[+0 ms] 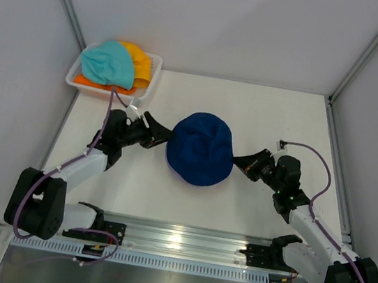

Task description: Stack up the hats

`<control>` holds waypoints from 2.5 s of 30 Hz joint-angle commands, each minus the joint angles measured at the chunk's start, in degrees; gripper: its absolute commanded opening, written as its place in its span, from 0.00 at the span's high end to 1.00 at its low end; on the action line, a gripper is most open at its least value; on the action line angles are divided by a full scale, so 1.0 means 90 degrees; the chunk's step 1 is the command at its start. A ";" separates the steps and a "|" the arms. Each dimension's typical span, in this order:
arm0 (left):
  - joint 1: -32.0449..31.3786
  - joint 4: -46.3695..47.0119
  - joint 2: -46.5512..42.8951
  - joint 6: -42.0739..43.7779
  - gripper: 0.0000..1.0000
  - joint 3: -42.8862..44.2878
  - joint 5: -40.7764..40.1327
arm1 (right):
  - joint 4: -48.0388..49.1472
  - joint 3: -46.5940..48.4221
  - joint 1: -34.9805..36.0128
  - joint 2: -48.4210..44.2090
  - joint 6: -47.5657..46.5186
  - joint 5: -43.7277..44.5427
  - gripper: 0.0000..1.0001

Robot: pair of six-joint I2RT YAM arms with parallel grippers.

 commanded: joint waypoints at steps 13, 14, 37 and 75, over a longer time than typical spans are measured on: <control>-0.0163 0.1572 0.0234 -0.0474 0.99 -0.0070 0.0429 | -0.0088 0.0083 0.0039 0.0136 -0.0190 0.0128 1.00; -0.0163 0.1523 0.0204 -0.0445 0.99 -0.0070 0.0399 | -0.0117 0.0073 0.0049 0.0136 -0.0200 0.0148 1.00; -0.0505 -0.2423 0.0233 0.0600 0.99 0.0497 -0.1954 | -0.0899 0.0317 0.0098 0.1278 -0.0825 0.0470 1.00; -0.0514 -0.3370 -0.0082 0.2661 0.44 0.3074 -0.2570 | -0.2580 0.3705 -0.0088 0.1433 -0.3364 0.1184 0.23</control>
